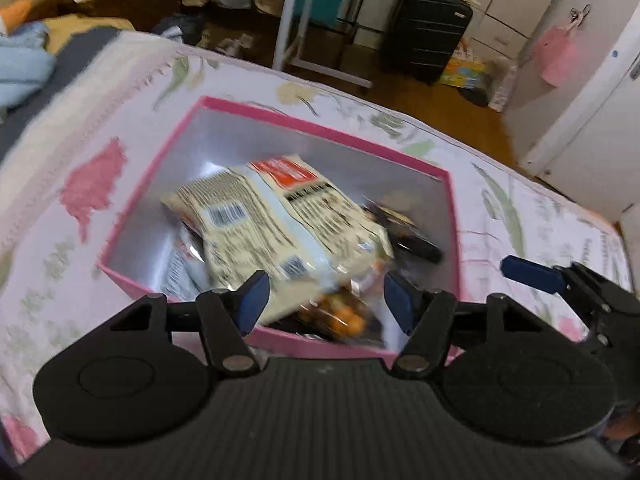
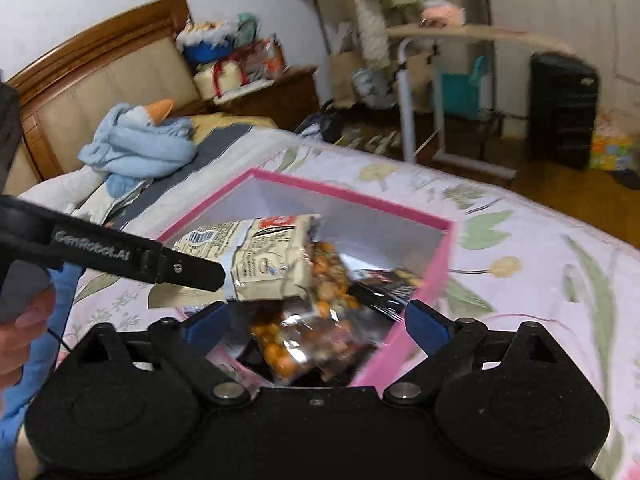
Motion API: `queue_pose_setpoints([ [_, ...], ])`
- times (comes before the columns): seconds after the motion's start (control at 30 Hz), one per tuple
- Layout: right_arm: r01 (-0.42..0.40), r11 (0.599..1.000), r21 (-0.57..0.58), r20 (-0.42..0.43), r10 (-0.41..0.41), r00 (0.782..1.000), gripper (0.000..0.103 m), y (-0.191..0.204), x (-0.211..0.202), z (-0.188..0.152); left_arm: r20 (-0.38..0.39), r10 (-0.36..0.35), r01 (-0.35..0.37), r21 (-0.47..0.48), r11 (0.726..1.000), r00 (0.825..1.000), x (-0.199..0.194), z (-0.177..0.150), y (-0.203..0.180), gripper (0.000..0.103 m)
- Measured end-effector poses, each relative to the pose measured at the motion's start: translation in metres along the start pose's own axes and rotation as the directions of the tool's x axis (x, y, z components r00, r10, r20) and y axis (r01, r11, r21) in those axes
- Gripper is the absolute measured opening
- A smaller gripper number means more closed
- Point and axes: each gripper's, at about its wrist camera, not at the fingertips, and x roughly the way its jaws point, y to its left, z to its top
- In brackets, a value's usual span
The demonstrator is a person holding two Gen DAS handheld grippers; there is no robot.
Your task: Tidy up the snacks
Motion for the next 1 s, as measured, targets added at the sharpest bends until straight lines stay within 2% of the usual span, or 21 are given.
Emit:
queue_pose_setpoints([
  [0.13, 0.063, 0.998, -0.015, 0.055, -0.062, 0.997, 0.095, -0.001, -0.039, -0.016, 0.059, 0.041, -0.044, 0.036, 0.998, 0.997, -0.014, -0.019, -0.018, 0.063],
  [0.27, 0.108, 0.994, 0.011, 0.093, -0.108, 0.990, 0.095, -0.006, -0.076, -0.021, 0.086, -0.001, -0.007, 0.095, 0.995, 0.996, -0.034, -0.036, -0.040, 0.063],
  [0.4, 0.160, 0.985, 0.068, 0.080, -0.166, 0.983, 0.095, -0.013, -0.106, -0.030, 0.121, -0.013, -0.010, 0.186, 0.982, 0.993, -0.056, -0.054, -0.066, 0.063],
  [0.57, 0.240, 0.963, 0.124, 0.076, -0.251, 0.965, 0.095, -0.016, -0.138, -0.050, 0.159, -0.021, -0.021, 0.260, 0.966, 0.987, -0.081, -0.082, -0.097, 0.065],
  [0.73, 0.281, 0.950, 0.137, 0.121, -0.298, 0.947, 0.095, -0.007, -0.164, -0.070, 0.191, -0.036, -0.030, 0.329, 0.944, 0.981, -0.101, -0.102, -0.114, 0.066],
  [0.83, 0.307, 0.940, 0.150, 0.148, -0.328, 0.933, 0.095, 0.000, -0.177, -0.078, 0.199, -0.049, -0.024, 0.347, 0.938, 0.979, -0.111, -0.110, -0.118, 0.066],
  [1.0, 0.364, 0.916, 0.167, 0.129, -0.386, 0.913, 0.096, 0.003, -0.193, -0.084, 0.215, -0.061, -0.022, 0.364, 0.931, 0.975, -0.123, -0.123, -0.124, 0.068],
])
